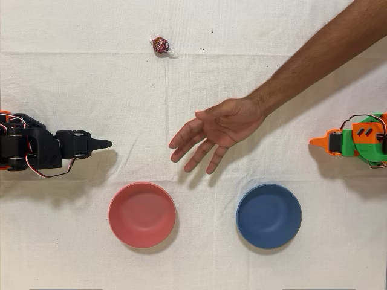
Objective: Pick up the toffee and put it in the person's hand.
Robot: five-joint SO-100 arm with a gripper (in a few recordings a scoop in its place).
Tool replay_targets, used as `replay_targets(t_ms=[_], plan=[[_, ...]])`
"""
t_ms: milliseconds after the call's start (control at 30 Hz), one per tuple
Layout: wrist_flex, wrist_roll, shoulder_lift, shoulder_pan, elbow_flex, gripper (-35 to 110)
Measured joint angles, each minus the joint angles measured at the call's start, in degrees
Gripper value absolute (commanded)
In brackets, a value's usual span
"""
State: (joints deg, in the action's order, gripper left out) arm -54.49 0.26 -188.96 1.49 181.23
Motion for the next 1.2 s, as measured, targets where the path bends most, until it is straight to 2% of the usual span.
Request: replay_targets(t_ms=[1200], plan=[[0.0,-1.9,0.0,0.0,0.0,0]])
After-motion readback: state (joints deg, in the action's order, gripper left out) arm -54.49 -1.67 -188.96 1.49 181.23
